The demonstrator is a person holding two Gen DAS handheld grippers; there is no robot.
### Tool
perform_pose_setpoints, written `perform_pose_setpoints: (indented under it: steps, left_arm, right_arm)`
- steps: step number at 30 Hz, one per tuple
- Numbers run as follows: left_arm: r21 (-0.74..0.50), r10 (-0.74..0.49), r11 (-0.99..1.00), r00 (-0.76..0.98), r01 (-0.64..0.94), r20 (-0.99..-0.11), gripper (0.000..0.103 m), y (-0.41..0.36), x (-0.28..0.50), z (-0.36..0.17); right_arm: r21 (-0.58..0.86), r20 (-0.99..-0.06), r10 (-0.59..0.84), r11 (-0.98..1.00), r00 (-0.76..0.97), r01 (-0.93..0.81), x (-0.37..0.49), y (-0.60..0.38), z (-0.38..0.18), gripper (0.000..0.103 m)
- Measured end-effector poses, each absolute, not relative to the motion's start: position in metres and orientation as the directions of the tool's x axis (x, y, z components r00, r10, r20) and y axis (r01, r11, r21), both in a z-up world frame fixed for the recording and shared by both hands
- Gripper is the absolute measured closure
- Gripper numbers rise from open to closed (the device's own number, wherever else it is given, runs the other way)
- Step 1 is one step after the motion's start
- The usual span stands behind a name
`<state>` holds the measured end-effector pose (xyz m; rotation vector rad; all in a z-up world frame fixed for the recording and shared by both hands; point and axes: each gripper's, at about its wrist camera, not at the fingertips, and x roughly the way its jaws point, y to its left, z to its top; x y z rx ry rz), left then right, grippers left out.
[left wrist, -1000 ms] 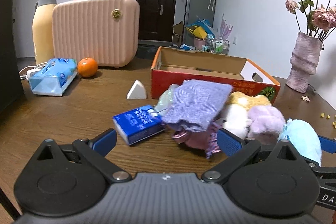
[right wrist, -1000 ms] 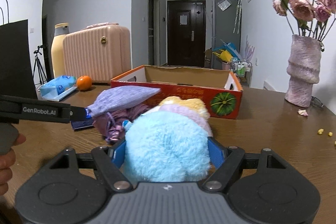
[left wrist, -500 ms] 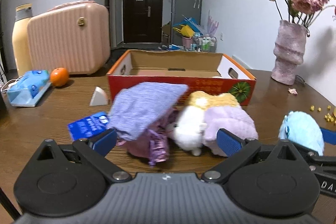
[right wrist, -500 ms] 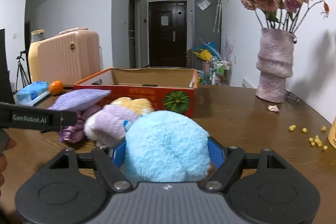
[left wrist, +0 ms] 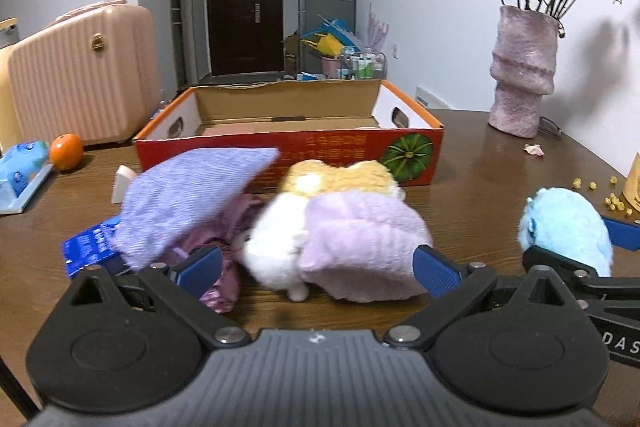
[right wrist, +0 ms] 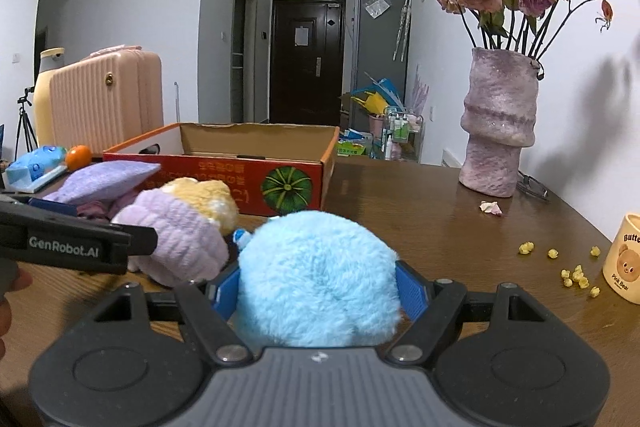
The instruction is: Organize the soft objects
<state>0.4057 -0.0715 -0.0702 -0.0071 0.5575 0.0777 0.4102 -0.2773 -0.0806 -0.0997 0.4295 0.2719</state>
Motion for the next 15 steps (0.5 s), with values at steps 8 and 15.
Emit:
perform_pose_setpoints:
  steps: [8, 15]
  left_arm:
    - [0.029, 0.047, 0.999, 0.839, -0.038, -0.542, 0.000, -0.090, 0.423, -0.077]
    - [0.064, 0.033, 0.998, 0.833, 0.003, -0.552, 0.000, -0.101, 0.438, -0.084]
  right_arm:
    - [-0.040, -0.433, 0.227, 0.962, 0.872, -0.271, 0.428, -0.291, -0.086, 0.026]
    - [-0.023, -0.456, 0.220, 0.966, 0.862, -0.258, 0.442, -0.303, -0.091, 0.026]
